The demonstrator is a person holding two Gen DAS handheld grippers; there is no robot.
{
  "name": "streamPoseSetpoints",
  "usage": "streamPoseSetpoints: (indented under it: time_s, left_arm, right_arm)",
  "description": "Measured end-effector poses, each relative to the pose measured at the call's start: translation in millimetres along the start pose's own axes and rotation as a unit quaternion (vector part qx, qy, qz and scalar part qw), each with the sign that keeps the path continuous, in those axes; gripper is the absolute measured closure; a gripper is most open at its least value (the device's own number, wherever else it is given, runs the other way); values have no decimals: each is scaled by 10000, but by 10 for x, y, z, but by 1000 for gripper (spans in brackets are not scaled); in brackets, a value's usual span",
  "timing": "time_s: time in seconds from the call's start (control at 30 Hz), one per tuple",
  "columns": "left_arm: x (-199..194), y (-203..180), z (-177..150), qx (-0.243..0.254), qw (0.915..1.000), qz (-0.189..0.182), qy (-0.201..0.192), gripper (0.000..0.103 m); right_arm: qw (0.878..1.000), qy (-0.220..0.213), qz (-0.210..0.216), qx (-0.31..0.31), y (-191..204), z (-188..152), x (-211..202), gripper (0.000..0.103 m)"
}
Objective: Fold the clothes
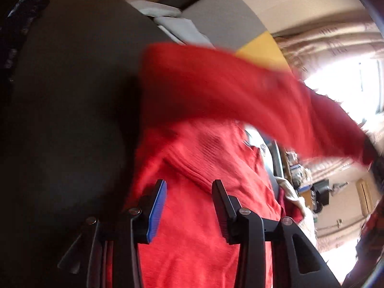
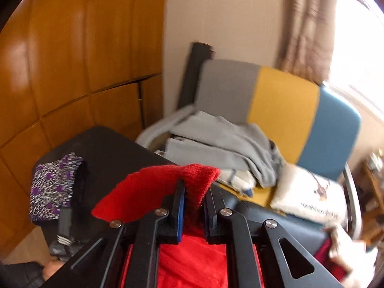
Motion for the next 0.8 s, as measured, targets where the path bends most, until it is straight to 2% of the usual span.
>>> streamPoseSetpoints:
  time_s: [0.17,0.3,0.43,0.53,0.57,0.7,0.73,0.8]
  left_arm:
    - [-13,78,26,-97,9999,-24,-79,63]
    - [-55,99,3,-149,9997,104,-161,63]
    - [-158,105,54,-315,9994,-88,-152,62]
    - [-233,108,98,-423,9988,-211,-157,59]
    - [-249,105,136,-396,9989,-152,-211,59]
    - [-227,322,262,-729,9952,577,-298,60]
    - [-247,352,262,-731,9950,609,-288,67]
    - [-287,412,262,-736,9946,674,-267,68]
  right_arm:
    - [9935,415,-162,1049,-682,-761,84,90]
    - [9765,888,-200,1955,-1152,-1524,356,89]
    - [9586,1107,-192,2618,-1434,-2103,506,89]
    - [9517,1137,-139,2848,-1560,-2314,550,88]
    - [9507,1099,-94,2898,-1574,-2331,525,88]
    - [9457,779,129,3152,-1655,-2285,393,88]
    - [9436,676,198,3234,-1679,-2262,356,88]
    - [9394,646,195,3361,-1761,-2268,348,84]
Point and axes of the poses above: each gripper's, at about its wrist camera, not at the fingertips, and x roughly the way its jaws point, y to its left, z to its top, the point moved 6 cm from there along x, roughly the way its jaws point, and after that the axes turned 10 degrees about z, right-handed, at the moved point
